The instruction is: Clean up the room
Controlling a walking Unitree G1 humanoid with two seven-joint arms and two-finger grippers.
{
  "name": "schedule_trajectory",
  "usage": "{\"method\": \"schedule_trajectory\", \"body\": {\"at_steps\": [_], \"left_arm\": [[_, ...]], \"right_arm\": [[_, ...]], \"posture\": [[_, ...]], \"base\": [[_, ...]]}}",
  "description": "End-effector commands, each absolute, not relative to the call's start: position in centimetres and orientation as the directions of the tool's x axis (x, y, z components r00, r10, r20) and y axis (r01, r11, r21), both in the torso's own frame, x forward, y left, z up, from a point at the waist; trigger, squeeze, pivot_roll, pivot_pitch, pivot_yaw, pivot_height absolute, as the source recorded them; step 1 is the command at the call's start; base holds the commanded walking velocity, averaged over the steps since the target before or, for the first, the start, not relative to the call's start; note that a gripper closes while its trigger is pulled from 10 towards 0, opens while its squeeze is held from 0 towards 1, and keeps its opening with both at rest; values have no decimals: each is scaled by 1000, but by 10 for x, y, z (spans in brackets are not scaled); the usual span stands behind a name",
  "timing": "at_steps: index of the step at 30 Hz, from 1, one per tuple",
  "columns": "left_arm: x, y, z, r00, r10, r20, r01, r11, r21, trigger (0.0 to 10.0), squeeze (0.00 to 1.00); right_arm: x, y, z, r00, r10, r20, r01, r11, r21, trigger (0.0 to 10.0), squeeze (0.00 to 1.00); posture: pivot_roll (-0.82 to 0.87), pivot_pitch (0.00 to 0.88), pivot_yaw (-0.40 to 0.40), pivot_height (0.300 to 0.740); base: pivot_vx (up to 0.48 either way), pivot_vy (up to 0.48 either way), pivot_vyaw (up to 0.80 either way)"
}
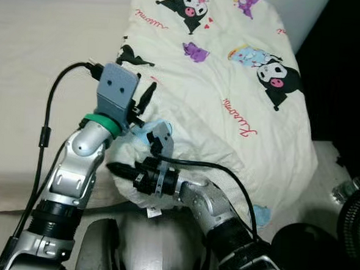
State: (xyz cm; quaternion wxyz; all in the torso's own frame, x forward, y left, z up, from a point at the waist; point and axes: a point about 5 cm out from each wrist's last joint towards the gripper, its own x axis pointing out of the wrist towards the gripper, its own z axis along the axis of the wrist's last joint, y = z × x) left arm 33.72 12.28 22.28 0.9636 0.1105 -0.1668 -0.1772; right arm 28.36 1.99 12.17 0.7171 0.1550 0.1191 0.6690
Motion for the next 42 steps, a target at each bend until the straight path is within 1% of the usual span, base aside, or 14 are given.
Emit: {"method": "schedule_trajectory", "body": {"at_steps": [1,2,9,16,19,24,26,28,30,31,33,34,36,42], "left_arm": [[336,117,218,881,-395,261,328,907,263,10000,0],[335,110,220,867,-427,257,360,893,270,10000,0],[339,92,221,839,-496,225,414,850,327,10000,0],[352,96,228,856,-465,224,358,848,391,10000,0],[374,127,242,911,-337,238,205,870,448,10000,0],[382,140,222,951,-269,155,170,868,466,10000,0],[382,141,193,969,-240,54,185,856,482,10000,0],[382,141,193,969,-240,54,185,856,482,10000,0],[377,139,152,972,-219,-84,232,837,496,10000,0],[377,139,152,972,-219,-84,232,837,496,10000,0],[368,140,118,964,-186,-192,260,818,513,10000,0],[368,140,118,964,-186,-192,260,818,513,10000,0],[353,156,78,938,-106,-329,270,819,506,10000,0],[335,174,50,895,-56,-443,292,823,486,10000,0]], "right_arm": [[271,17,119,-54,999,9,-929,-53,367,10000,1000],[267,8,123,-103,995,6,-928,-98,359,10000,0],[257,-13,148,-200,978,66,-904,-210,372,10000,0],[256,-33,151,-148,988,47,-915,-154,372,10000,0],[264,-64,142,110,991,70,-908,72,413,10000,0],[260,-77,122,304,950,67,-861,244,446,10000,0],[264,-88,108,456,888,55,-798,381,466,10000,0],[264,-88,108,456,888,55,-798,381,466,10000,0],[274,-110,99,668,744,13,-660,585,472,10000,0],[274,-110,99,668,744,13,-660,585,472,10000,0],[284,-133,95,815,579,-23,-505,728,463,10000,0],[284,-133,95,815,579,-23,-505,728,463,10000,0],[293,-161,86,912,399,-101,-339,867,365,10000,0],[297,-182,75,951,260,-168,-203,933,299,10000,0]], "posture": [[-48,90,30,572],[-51,86,28,572],[-57,73,36,572],[-73,63,42,572],[-76,71,48,572],[-81,86,57,572],[-83,90,58,572],[-83,90,58,572],[-94,102,65,572],[-94,102,65,572],[-101,108,69,572],[-101,108,69,572],[-106,115,74,572],[-100,120,75,572]], "base": [[0,0,0],[0,0,0],[0,0,0],[0,0,0],[0,0,0],[0,0,0],[0,0,0],[0,0,0],[0,0,0],[0,0,0],[0,0,0],[0,0,0],[0,0,0],[0,0,0]]}}
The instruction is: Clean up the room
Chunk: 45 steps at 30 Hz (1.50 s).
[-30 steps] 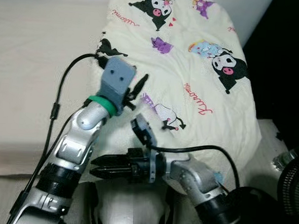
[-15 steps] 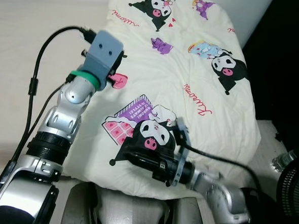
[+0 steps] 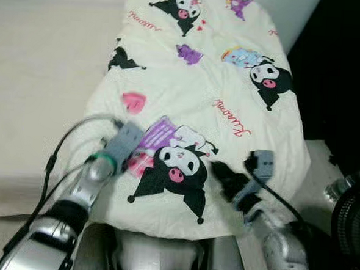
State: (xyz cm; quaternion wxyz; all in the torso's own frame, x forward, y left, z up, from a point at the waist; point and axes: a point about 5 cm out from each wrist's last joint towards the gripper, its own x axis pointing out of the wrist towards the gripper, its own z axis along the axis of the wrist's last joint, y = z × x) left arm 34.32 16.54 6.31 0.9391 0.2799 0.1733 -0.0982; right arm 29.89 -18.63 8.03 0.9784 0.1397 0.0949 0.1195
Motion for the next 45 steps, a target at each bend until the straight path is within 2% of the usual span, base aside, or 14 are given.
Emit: {"method": "schedule_trajectory", "body": {"at_steps": [1,8,10,14,17,19,23,28,33,34,42,43,44,45], "left_arm": [[323,183,36,862,-60,-503,330,820,468,10000,0],[274,207,-5,740,-96,-666,426,833,353,10000,0],[261,203,-11,706,-189,-683,409,896,175,10000,0],[261,193,-4,700,-334,-631,393,918,-50,10000,0],[263,191,2,702,-372,-608,402,911,-94,10000,0],[275,185,29,729,-487,-481,433,872,-228,10000,0],[294,188,74,777,-557,-292,479,825,-300,10000,0],[309,195,103,817,-548,-179,486,822,-297,10000,0],[322,197,133,839,-540,-58,499,809,-312,10000,0],[327,188,148,828,-560,-2,531,787,-314,10000,0],[325,172,155,816,-578,14,553,772,-313,10000,0],[325,169,154,825,-565,11,542,784,-302,10000,0],[325,169,154,825,-565,11,542,784,-302,10000,0],[329,170,152,867,-498,-9,479,838,-262,10000,0]], "right_arm": [[299,-192,68,958,204,-201,-143,949,282,10000,0],[310,-214,54,960,71,-272,-11,976,216,10000,0],[315,-217,50,953,28,-302,25,985,170,10000,0],[309,-231,38,923,-104,-370,135,989,57,10000,0],[303,-240,32,903,-161,-398,181,983,13,10000,0],[277,-273,16,841,-299,-451,320,947,-31,10000,0],[233,-321,1,729,-470,-498,513,856,-58,10000,0],[200,-348,-6,647,-564,-512,613,785,-90,10000,0],[207,-342,0,722,-531,-444,586,810,-16,10000,0],[242,-316,16,833,-440,-336,485,873,58,10000,0],[282,-291,47,916,-362,-170,383,917,110,10000,0],[290,-282,55,940,-317,-124,332,936,118,10000,314],[290,-282,55,940,-317,-124,332,936,118,10000,314],[300,-270,65,967,-246,-71,254,959,127,10000,557]], "posture": [[-92,128,79,572],[-66,150,96,572],[-57,155,89,572],[-58,161,86,572],[-62,166,90,572],[-66,170,94,572],[-68,177,100,572],[-76,175,101,572],[-81,171,101,572],[-78,161,100,572],[-68,147,92,572],[-68,147,92,572],[-68,147,92,572],[-70,139,86,572]], "base": [[0,0,0],[0,0,0],[0,0,0],[0,0,0],[0,0,0],[0,0,0],[0,0,0],[0,0,0],[0,0,0],[0,0,0],[0,0,0],[0,0,0],[0,0,0],[0,0,0]]}}
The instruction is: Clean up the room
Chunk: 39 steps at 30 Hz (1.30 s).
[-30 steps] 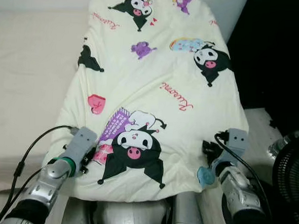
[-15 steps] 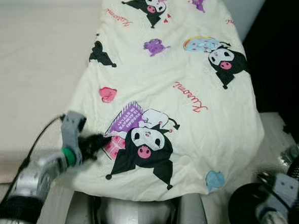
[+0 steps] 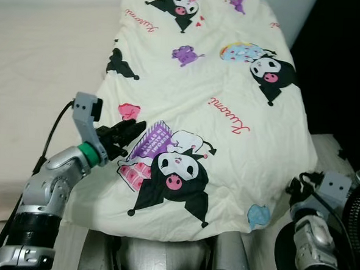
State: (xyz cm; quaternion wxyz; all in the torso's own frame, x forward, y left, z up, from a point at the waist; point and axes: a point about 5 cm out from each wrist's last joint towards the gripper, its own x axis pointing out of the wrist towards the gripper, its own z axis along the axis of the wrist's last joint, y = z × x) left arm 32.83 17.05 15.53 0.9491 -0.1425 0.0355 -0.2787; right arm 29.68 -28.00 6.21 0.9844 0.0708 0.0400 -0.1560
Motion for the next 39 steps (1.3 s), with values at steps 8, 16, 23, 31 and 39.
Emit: {"method": "schedule_trajectory", "body": {"at_steps": [8,16,23,31,39], "left_arm": [[350,222,135,981,175,-80,-147,950,274,10000,0],[336,262,112,892,441,-101,-325,780,534,10000,0],[318,245,49,873,248,-420,75,783,618,10000,0],[288,212,18,746,-150,-649,473,806,357,10000,0],[247,219,5,588,-307,-748,691,671,268,10000,0]], "right_arm": [[327,-205,78,995,96,-10,-94,984,151,10000,1000],[332,-179,61,980,157,-125,-138,979,150,10000,1000],[312,-207,27,929,-104,-356,106,994,-13,10000,0],[256,-284,-2,735,-524,-429,466,851,-242,10000,0],[229,-302,-12,707,-560,-432,511,827,-236,10000,0]], "posture": [[-53,131,85,572],[-44,135,85,572],[-40,156,85,572],[-58,168,92,572],[-70,175,102,572]], "base": [[0,0,0],[0,0,0],[0,0,0],[0,0,0],[0,0,0]]}}
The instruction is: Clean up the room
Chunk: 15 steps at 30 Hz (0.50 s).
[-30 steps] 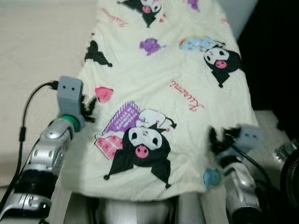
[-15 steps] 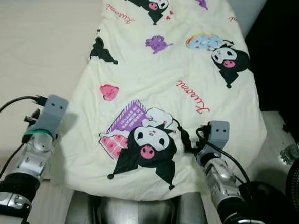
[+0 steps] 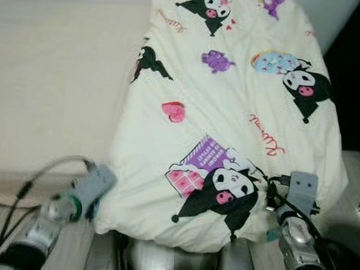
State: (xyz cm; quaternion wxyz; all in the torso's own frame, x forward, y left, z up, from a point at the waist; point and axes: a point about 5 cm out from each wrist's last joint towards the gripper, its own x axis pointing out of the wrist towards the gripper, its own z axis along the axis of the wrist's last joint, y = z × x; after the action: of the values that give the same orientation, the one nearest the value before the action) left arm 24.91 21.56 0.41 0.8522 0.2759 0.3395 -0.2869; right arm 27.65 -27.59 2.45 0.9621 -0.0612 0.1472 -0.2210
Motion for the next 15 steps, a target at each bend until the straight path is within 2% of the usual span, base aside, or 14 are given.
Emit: {"method": "schedule_trajectory", "body": {"at_steps": [1,2,4,6,8,9,10,11,12,13,15], "left_arm": [[239,221,3,563,-320,-762,717,648,257,10000,0],[239,221,3,563,-320,-762,717,648,257,10000,0],[226,222,-4,518,-344,-783,755,615,229,10000,0],[224,222,-6,510,-345,-788,758,614,221,10000,0],[225,222,-8,525,-328,-786,741,630,232,10000,0],[225,222,-8,525,-328,-786,741,630,232,10000,0],[227,223,-7,542,-314,-779,726,641,247,10000,0],[238,226,-3,617,-251,-746,662,678,318,10000,0],[238,226,-3,617,-251,-746,662,678,318,10000,0],[253,232,5,709,-168,-685,561,723,403,10000,0],[253,232,5,709,-168,-685,561,723,403,10000,0]], "right_arm": [[228,-301,-12,717,-548,-431,504,834,-223,10000,0],[228,-301,-12,717,-548,-431,504,834,-223,10000,0],[236,-289,-10,775,-483,-408,458,874,-166,10000,0],[242,-282,-8,803,-448,-393,423,893,-152,10000,0],[251,-274,-3,831,-424,-361,359,903,-236,10000,0],[251,-274,-3,831,-424,-361,359,903,-236,10000,0],[252,-277,1,827,-456,-329,368,881,-298,10000,0],[258,-281,14,847,-474,-239,410,870,-273,10000,0],[258,-281,14,847,-474,-239,410,870,-273,10000,0],[266,-280,31,886,-442,-139,412,889,-199,10000,0],[266,-280,31,886,-442,-139,412,889,-199,10000,0]], "posture": [[-70,175,102,572],[-70,175,102,572],[-66,173,103,572],[-61,170,97,572],[-60,169,94,572],[-60,169,94,572],[-60,169,94,572],[-60,166,91,572],[-60,166,91,572],[-64,164,90,572],[-64,164,90,572]], "base": [[0,0,0],[0,0,0],[0,0,0],[0,0,0],[0,0,0],[0,0,0],[0,0,0],[0,0,0],[0,0,0],[0,0,0],[0,0,0]]}}
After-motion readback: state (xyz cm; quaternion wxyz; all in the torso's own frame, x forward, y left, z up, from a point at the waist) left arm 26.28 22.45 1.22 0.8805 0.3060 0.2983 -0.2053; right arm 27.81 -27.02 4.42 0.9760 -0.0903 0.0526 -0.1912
